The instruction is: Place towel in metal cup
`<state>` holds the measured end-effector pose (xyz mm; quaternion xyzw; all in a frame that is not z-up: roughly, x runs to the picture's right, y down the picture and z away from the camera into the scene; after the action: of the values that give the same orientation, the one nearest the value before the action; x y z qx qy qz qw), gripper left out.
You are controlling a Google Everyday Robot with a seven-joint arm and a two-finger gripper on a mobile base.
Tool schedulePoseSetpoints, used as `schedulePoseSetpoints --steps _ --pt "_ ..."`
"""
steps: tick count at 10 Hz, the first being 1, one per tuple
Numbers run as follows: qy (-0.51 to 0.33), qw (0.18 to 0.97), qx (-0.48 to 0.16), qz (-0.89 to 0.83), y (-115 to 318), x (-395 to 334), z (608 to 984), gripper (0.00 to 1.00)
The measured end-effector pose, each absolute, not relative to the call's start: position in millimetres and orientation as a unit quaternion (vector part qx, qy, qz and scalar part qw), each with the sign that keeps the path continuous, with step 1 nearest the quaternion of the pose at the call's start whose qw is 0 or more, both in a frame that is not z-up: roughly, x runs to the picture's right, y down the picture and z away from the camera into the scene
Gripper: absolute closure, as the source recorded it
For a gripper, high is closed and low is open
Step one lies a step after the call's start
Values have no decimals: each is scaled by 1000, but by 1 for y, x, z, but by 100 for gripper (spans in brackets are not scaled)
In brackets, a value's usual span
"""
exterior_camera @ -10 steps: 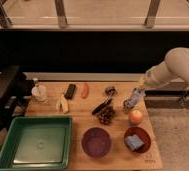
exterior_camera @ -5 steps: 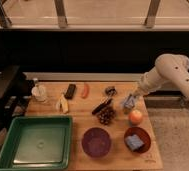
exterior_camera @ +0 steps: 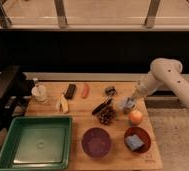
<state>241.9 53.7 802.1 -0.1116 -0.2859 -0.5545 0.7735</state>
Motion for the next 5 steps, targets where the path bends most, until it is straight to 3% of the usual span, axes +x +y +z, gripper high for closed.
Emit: schedulePoseSetpoints --steps 2,5 --pt "-288 780 -114 -543 57 249 814 22" --pt "-291 780 -116 -542 59 247 819 20"
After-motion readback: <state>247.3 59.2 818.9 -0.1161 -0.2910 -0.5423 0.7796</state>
